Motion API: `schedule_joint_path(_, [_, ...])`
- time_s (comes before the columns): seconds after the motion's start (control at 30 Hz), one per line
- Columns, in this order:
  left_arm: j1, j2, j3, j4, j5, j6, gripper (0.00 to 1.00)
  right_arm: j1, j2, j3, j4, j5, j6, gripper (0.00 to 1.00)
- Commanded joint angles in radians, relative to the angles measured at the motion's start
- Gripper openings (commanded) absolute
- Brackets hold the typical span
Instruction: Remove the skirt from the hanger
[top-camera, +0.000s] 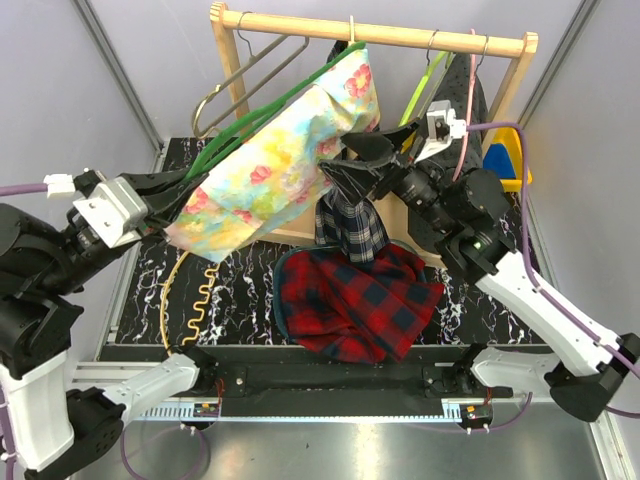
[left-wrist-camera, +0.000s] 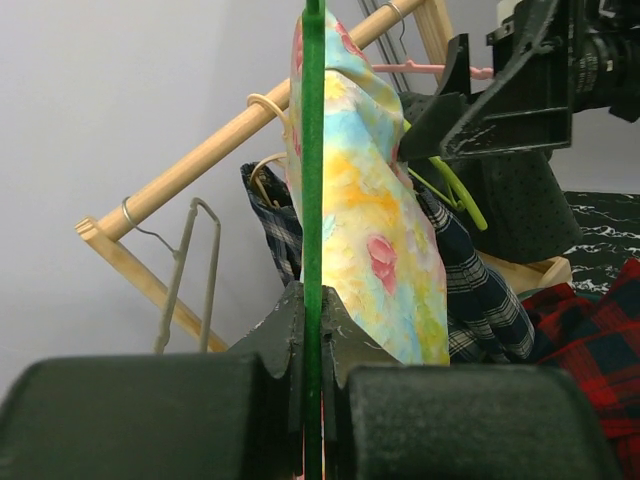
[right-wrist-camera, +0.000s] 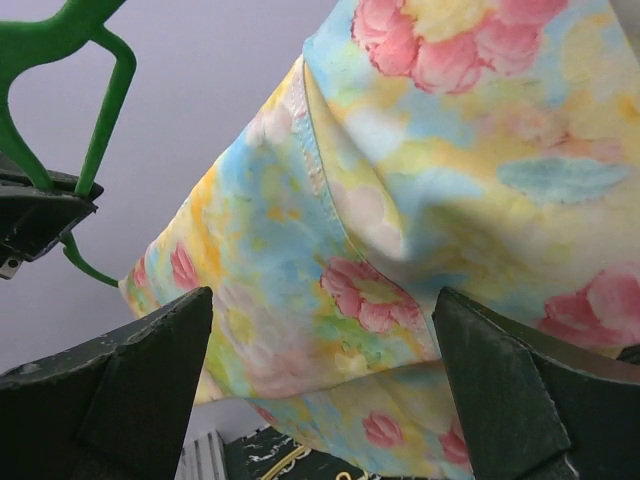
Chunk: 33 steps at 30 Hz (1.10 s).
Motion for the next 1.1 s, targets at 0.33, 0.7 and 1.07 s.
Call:
schedule_joint_path(0.33, [-0.002, 0.000, 0.038, 0.179, -0.038, 0.094, 0.00, -0.082, -0.010, -0.069, 0.105, -0.115, 0.128, 1.00])
schedule_joint_path(0.7, [-0.002, -0.012, 0.038, 0.211, -0.052, 0.085, 0.00, -0.099, 0.053, -0.044, 0.160, -0.175, 0.184, 1.00])
schedule_joint_path(1.07, [-0.002, -0.026, -0.017, 0.182, -0.020, 0.037, 0.00, -0.103, 0.138, 0.037, 0.327, -0.235, 0.279, 1.00])
